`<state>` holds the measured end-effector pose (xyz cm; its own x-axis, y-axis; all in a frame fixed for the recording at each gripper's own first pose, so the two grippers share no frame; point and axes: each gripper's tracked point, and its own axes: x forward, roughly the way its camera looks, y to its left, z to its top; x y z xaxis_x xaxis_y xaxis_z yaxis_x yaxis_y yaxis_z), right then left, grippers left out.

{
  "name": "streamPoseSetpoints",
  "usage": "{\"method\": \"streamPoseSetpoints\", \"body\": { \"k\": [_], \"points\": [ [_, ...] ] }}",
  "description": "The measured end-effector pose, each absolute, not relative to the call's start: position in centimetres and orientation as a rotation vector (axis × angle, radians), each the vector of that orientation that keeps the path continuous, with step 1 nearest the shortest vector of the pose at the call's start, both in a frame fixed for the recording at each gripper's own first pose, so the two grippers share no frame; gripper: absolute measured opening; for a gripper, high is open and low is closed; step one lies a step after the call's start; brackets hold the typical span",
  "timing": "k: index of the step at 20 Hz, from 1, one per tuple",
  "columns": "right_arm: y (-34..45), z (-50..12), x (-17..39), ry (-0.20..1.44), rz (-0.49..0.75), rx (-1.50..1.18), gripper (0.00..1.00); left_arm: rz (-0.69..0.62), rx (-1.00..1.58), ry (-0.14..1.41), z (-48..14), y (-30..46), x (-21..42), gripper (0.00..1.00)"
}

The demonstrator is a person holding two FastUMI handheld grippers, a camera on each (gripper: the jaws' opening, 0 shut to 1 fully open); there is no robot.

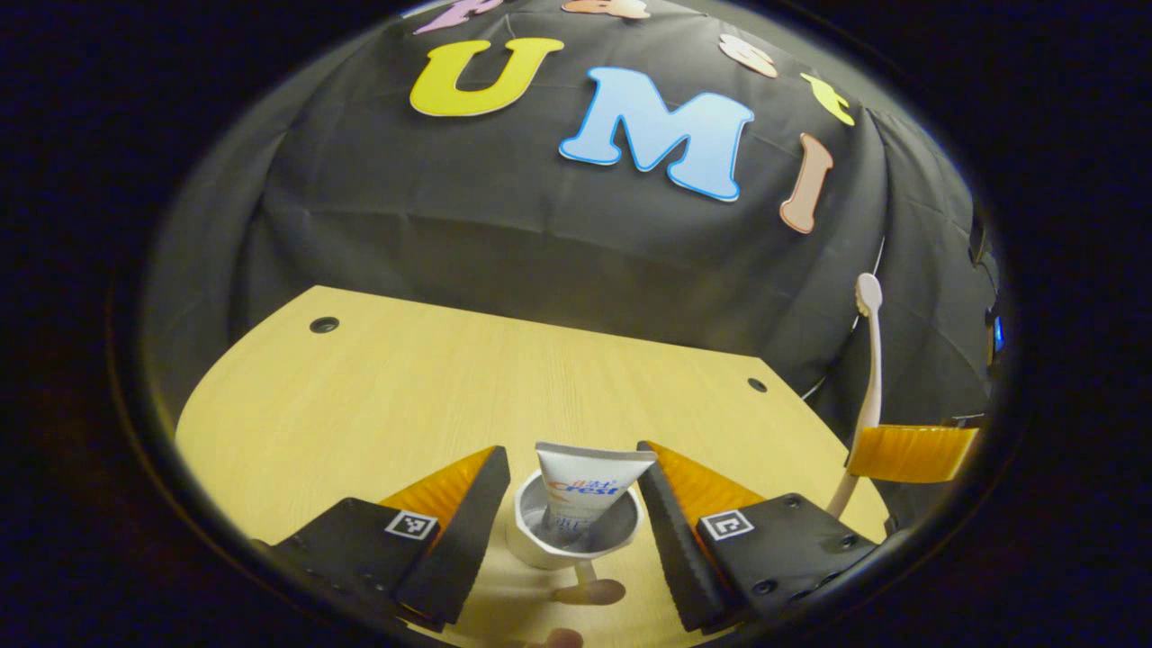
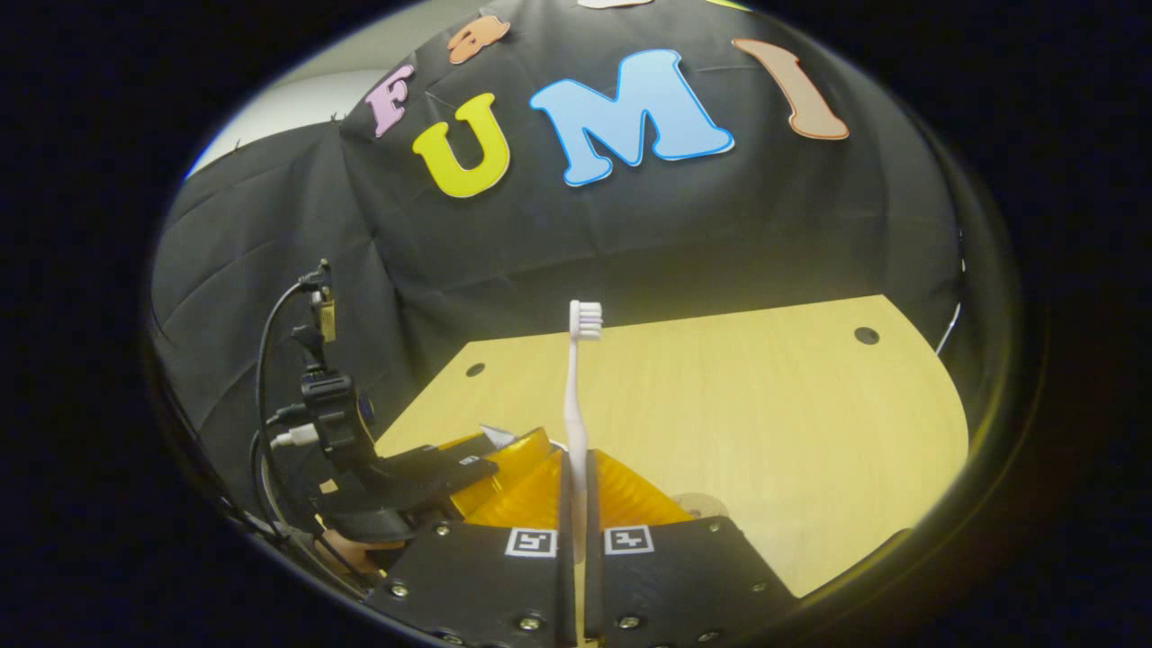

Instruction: Put the toothbrush and toothpaste on the desktop into the cup, then pick up the cup and place it on the coaster on the desktop.

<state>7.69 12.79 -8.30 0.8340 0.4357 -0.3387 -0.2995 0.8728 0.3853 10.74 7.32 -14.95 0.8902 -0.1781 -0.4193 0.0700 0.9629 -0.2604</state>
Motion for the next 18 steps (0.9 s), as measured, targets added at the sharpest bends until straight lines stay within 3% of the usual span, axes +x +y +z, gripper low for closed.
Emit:
{"method": "streamPoseSetpoints", "body": {
  "k": [2,11,13,18],
  "points": [
    [13.4,-7.7,8.4,0.413,0.412,0.334,0.05,-0.138,-0.248,0.464,-14.6,7.2,9.9,0.91],
    [16.1,-6.7,13.2,0.313,0.429,0.342,0.05,-0.185,-0.190,0.498,-13.8,7.4,6.9,0.92],
    [16.8,-6.8,14.1,0.304,0.435,0.344,0.05,-0.198,-0.201,0.519,-14.0,7.3,6.2,0.87],
    [18.7,-7.9,15.8,0.293,0.445,0.322,0.05,-0.239,-0.206,0.561,-15.3,6.8,3.9,0.96]
  ]
}}
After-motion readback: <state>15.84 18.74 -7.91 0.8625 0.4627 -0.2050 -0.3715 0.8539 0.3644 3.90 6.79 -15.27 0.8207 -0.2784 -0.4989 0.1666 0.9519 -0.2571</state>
